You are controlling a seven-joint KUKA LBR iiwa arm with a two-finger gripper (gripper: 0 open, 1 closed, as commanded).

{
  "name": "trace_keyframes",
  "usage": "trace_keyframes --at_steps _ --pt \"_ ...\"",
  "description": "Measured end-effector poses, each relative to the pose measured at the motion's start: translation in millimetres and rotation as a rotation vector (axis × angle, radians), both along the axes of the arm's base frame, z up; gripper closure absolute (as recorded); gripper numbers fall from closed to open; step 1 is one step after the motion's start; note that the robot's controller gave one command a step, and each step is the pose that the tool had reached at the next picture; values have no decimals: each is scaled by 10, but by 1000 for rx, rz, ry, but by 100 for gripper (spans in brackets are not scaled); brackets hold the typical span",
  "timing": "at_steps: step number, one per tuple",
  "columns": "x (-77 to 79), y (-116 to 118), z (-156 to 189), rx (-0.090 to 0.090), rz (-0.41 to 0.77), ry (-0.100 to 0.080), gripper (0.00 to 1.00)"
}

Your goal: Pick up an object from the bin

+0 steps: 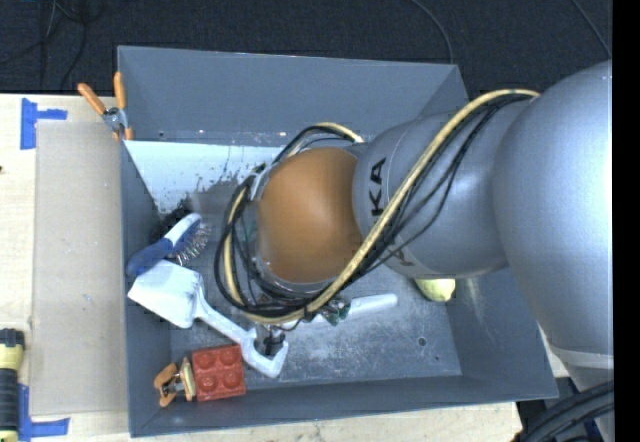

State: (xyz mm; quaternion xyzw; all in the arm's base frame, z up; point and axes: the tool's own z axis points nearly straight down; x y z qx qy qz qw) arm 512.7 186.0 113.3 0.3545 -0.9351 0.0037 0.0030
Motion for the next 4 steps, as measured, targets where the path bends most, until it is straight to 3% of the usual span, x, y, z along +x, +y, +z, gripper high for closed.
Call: trace_keyframes --at_steps 1,2,3,4 --pt "440 135 627 1 -17 -5 100" --pt "728 208 816 5 -30 -17 100" --pt "633 371 428 0 141 -5 100" --pt "368 413 135 3 239 -9 100"
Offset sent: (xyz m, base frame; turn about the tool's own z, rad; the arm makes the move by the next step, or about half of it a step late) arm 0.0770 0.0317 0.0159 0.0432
